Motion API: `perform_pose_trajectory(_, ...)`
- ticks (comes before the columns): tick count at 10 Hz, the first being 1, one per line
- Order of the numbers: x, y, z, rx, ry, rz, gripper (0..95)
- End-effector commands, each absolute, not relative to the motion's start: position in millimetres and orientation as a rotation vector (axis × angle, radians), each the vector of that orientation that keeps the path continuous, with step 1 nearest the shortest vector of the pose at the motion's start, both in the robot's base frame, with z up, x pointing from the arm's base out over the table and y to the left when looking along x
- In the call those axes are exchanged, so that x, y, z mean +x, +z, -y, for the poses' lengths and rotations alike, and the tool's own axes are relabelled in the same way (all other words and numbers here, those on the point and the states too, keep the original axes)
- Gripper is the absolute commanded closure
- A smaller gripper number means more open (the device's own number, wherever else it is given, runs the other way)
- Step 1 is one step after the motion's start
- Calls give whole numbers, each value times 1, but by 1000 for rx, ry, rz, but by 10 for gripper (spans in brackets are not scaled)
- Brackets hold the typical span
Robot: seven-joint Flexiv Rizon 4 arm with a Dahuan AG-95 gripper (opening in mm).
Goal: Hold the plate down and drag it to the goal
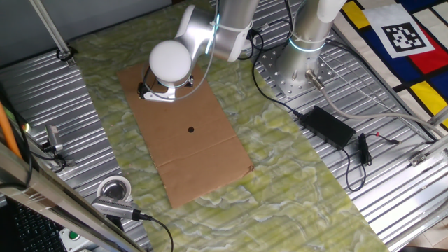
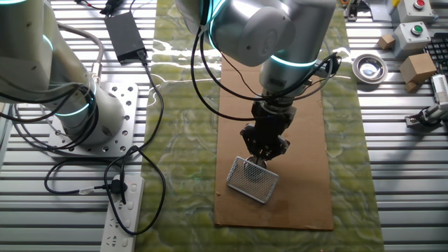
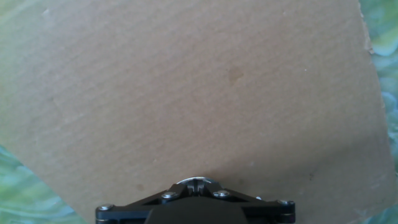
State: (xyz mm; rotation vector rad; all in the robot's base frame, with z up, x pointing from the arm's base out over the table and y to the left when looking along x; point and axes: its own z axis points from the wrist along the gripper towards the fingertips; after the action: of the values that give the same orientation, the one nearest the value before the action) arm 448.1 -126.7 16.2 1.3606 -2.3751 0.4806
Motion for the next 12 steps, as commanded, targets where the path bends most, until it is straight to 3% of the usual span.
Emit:
perform_pose_trajectory(1, 448, 16, 127, 1364, 482, 2373, 950)
perform_pose_trajectory(12, 444, 15, 133, 1386, 491, 2359, 950)
